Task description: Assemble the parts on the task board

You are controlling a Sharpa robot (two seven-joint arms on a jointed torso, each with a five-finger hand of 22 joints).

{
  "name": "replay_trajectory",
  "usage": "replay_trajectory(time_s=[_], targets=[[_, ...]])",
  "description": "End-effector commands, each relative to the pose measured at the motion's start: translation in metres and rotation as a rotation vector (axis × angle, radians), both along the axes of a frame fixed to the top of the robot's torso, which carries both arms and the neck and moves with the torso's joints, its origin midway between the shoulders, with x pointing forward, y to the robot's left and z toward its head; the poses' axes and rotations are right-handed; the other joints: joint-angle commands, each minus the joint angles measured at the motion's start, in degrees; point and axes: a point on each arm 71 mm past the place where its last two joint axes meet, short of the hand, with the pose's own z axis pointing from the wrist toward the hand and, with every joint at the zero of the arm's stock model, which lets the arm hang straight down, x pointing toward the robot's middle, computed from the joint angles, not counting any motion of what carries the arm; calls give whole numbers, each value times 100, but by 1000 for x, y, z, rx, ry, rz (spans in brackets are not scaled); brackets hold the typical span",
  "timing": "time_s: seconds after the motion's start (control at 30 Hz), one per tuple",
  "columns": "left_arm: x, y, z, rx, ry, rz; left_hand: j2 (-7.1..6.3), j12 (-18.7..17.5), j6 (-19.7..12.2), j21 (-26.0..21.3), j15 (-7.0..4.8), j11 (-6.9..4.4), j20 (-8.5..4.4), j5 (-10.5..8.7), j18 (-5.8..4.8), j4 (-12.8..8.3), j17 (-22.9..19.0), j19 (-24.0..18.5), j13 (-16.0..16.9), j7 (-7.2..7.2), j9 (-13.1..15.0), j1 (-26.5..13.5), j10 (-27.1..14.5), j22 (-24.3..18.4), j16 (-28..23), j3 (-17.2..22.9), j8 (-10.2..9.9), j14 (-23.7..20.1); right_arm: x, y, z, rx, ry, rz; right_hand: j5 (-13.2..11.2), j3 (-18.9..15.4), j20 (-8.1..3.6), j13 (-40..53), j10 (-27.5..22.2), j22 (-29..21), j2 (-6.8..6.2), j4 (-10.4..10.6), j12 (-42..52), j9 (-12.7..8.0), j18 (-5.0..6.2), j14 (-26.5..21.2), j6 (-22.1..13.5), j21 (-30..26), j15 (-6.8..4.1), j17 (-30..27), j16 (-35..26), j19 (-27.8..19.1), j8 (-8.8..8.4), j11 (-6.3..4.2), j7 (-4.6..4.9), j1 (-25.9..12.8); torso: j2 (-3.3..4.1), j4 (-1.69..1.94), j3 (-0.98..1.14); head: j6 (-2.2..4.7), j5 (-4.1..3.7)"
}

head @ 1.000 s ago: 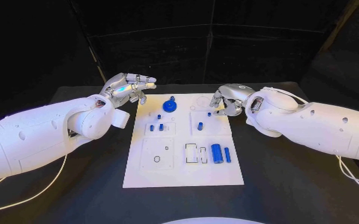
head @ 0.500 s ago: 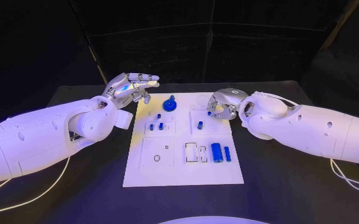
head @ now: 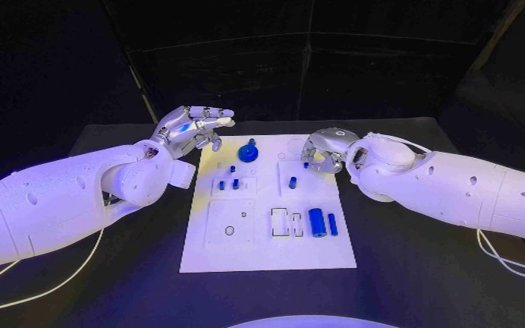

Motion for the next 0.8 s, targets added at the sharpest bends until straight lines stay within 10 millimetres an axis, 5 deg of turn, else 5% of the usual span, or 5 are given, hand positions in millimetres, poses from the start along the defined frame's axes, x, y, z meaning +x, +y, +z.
replay_trajectory(time_s=[0.03, 0.6, 0.8], targets=[[0, -2, 2, -19, -10, -7, 1, 29, -51, -35, 13, 26, -7, 12, 61, 7, 3, -35, 5, 8, -9, -27, -6, -6, -6, -47, -18, -27, 1, 1, -2, -14, 19, 14, -27, 44, 37, -12, 47, 20, 39, 0, -23, 8, 7, 262, 51, 32, 26, 11, 31, 10, -43, 4, -7, -34, -4, 1, -2, 3, 1], [0, -1, 2, -14, -8, 0, 4, 38, -89, -37, 26, 41, 2, 14, 56, 10, 18, -25, 7, 26, -10, -15, -32, -5, 13, -79, -26, -24, 2, 4, -9, -39, 46, 6, -275, 345, 28, -27, 180, 137, 54, -83, -25, 19, 0, 265, 191, 154, 6, 49, 93, 6, -97, -22, -31, -100, -4, -2, -2, -34, 34], [1, -1, 1, -13, -8, 2, 6, 40, -99, -40, 28, 44, 3, 14, 56, 10, 20, -24, 7, 30, -11, -12, -36, -7, 16, -85, -29, -23, 2, 4, -10, -48, 41, -12, -365, 515, 21, -23, 251, 568, 84, -127, -17, 24, -69, 260, 269, 439, -4, -8, 82, 205, -117, -38, -42, -162, -1, -4, -2, -48, 32]])
